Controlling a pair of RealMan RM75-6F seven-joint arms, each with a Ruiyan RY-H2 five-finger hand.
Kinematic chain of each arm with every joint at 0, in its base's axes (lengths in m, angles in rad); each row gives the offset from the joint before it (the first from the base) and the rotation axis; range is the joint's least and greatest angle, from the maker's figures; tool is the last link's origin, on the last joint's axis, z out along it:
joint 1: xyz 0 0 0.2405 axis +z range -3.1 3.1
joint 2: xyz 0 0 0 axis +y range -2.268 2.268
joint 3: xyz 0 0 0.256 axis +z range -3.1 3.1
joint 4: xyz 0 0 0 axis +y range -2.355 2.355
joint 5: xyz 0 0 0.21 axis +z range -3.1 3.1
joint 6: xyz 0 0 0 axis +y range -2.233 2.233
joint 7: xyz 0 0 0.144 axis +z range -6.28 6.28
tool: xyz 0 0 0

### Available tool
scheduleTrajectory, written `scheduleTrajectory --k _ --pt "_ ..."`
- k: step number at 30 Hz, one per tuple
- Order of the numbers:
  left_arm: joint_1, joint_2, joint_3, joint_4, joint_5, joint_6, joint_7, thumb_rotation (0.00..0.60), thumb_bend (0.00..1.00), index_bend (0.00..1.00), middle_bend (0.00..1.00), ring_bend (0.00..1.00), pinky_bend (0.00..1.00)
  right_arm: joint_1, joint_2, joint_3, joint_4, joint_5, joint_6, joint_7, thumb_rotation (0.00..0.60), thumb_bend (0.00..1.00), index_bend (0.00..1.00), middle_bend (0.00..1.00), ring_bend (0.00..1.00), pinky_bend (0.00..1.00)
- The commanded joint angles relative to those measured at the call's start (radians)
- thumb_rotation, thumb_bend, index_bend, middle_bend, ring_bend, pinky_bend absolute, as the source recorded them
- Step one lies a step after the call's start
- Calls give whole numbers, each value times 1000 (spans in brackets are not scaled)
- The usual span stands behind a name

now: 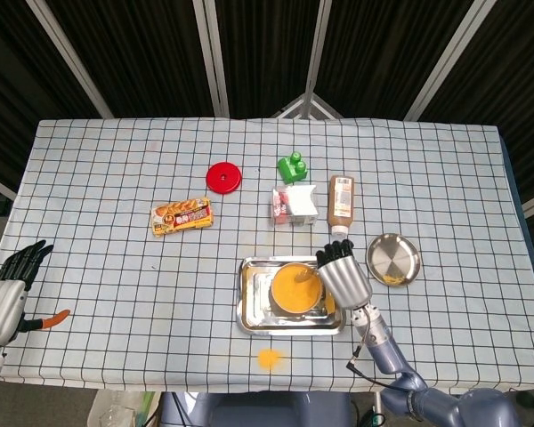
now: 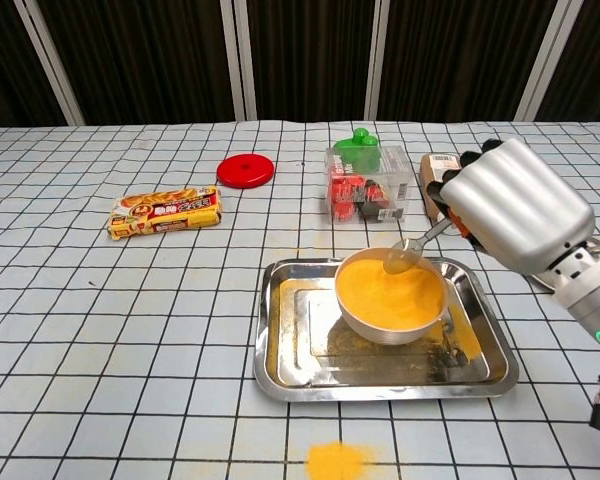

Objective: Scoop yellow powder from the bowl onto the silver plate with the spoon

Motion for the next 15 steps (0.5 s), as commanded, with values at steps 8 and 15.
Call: scheduleTrajectory --k 8,15 --pt "0 1 1 0 2 0 -4 600 0 0 0 0 0 29 -6 24 23 20 -38 -8 600 678 805 595 504 504" --pt "0 3 3 -1 7 0 -10 600 0 0 0 0 0 31 -25 15 85 8 -13 22 600 677 805 595 504 504"
